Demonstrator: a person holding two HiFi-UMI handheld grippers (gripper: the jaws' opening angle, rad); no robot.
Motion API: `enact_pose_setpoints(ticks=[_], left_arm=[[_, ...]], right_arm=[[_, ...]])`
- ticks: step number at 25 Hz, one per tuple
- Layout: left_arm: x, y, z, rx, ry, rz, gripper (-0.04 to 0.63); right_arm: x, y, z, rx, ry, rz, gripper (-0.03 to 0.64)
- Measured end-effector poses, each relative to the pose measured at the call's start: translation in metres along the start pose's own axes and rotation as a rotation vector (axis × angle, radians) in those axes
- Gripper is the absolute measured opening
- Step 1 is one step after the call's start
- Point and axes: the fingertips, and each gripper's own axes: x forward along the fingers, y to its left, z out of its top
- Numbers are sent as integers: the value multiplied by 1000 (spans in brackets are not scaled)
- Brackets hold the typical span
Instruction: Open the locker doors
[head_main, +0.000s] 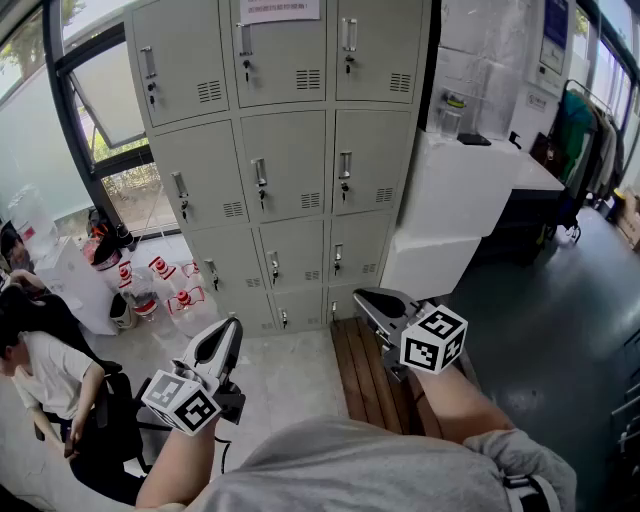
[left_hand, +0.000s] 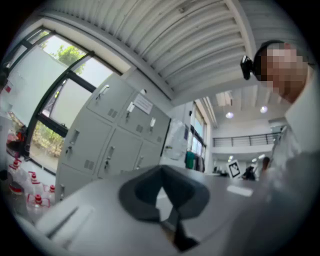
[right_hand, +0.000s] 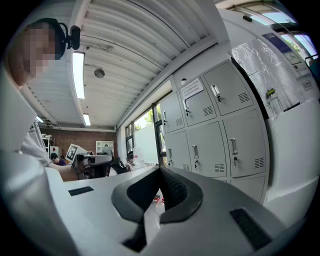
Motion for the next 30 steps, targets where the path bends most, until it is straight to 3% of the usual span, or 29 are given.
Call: enact_pose_setpoints(ticks=[14, 24, 30], left_arm=[[17, -25, -7, 10, 0, 25, 3], [53, -42, -30, -17, 0, 71, 3], [74, -15, -42, -28, 26, 67, 3]], right_arm=[[-18, -19, 6, 32, -12, 53, 6], [-33, -62, 0, 60, -1, 116, 6], [3, -78, -12, 80, 13, 148, 6]])
